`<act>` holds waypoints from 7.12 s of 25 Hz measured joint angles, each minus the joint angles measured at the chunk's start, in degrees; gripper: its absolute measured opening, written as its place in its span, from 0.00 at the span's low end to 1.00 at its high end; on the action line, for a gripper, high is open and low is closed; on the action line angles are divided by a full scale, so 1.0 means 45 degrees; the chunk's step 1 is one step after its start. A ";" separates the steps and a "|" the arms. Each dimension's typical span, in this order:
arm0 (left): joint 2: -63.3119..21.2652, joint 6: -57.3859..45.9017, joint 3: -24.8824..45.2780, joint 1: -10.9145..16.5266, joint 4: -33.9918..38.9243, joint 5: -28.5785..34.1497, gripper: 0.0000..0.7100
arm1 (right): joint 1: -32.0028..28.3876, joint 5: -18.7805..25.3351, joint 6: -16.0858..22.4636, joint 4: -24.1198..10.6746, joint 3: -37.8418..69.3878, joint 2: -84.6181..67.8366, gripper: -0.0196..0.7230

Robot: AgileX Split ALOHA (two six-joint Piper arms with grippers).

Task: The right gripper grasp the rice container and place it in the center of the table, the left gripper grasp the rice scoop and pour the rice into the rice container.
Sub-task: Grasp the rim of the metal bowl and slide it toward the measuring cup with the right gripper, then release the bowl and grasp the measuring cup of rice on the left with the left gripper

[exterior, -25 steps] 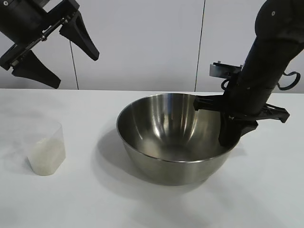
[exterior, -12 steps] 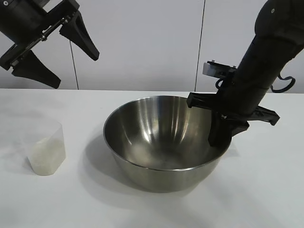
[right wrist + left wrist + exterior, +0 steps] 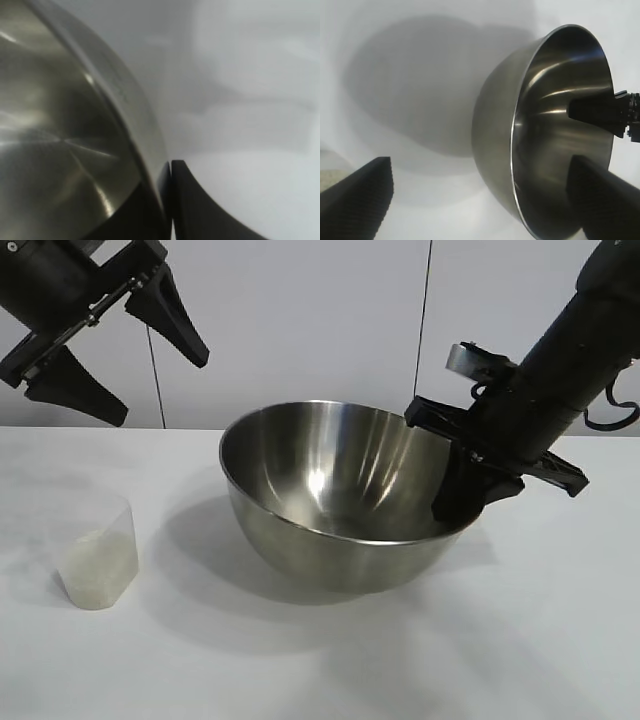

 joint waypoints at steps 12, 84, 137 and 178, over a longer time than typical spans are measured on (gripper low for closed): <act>0.0000 0.0000 0.0000 0.0000 0.0000 0.0000 0.95 | 0.0603 -0.0684 0.0608 -0.0238 0.0000 0.0906 0.04; 0.0000 0.0000 0.0000 0.0000 0.0000 -0.0010 0.95 | -0.5265 0.4936 0.2932 -0.6650 0.8381 -2.4814 0.87; -0.6210 0.4737 0.5798 -0.0233 0.2719 -1.0859 0.87 | -0.5180 0.4929 0.2932 -0.6982 0.9453 -2.4814 0.87; -0.0713 0.0004 1.5485 0.0655 0.9122 -2.6363 0.76 | -0.5180 0.4918 0.2932 -0.6982 0.9453 -2.4814 0.87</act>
